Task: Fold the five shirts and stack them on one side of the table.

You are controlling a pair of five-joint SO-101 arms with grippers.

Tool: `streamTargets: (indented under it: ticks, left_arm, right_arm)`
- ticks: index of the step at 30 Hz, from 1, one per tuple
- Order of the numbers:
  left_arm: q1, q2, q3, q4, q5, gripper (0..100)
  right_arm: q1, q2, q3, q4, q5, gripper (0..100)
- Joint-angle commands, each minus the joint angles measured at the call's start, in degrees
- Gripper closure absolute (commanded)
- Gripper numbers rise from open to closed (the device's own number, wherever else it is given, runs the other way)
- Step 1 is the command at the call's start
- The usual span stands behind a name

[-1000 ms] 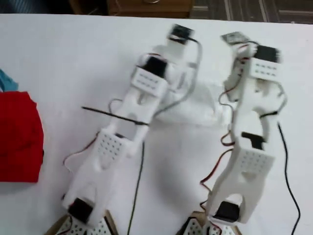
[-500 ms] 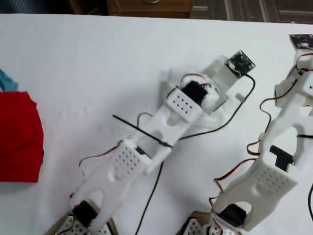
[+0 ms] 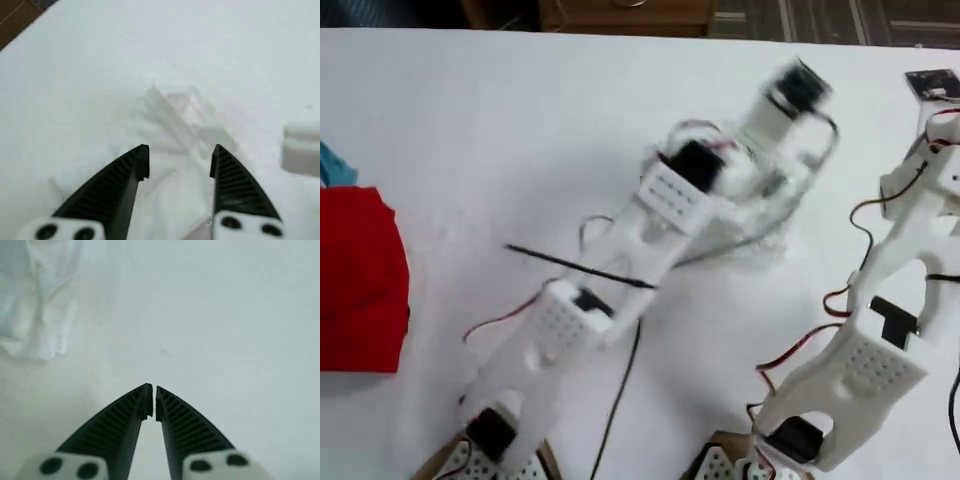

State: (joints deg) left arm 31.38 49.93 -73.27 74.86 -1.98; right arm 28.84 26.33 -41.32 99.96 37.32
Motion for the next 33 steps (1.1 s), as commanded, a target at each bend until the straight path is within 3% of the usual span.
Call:
streamTargets:
  ticks: [1,7,13,16,22,33]
  left_arm:
    - [-8.88,-7.56,0.04,1.32,10.11,78]
    - [-18.37,-1.85,1.36,5.01,24.88,78]
    - [-17.76,8.0,0.84,6.24,25.67,78]
    - [-17.32,9.67,0.04,6.42,25.58,78]
    - [-16.0,11.52,0.22,4.66,25.58,78]
    - [-13.71,15.82,-0.13,-1.23,23.65,78]
  right_arm:
    - [-3.56,1.63,-1.41,0.92,0.26,97.9]
    - [-14.9,4.09,-1.49,0.75,-4.84,97.9]
    - [-30.02,8.22,-1.58,0.57,-6.59,97.9]
    - [-33.63,11.56,-2.11,-0.22,-6.59,97.9]
    - [-33.27,18.07,-1.85,-1.98,-6.51,97.9]
    - [-24.22,19.82,-1.41,1.36,-6.33,97.9]
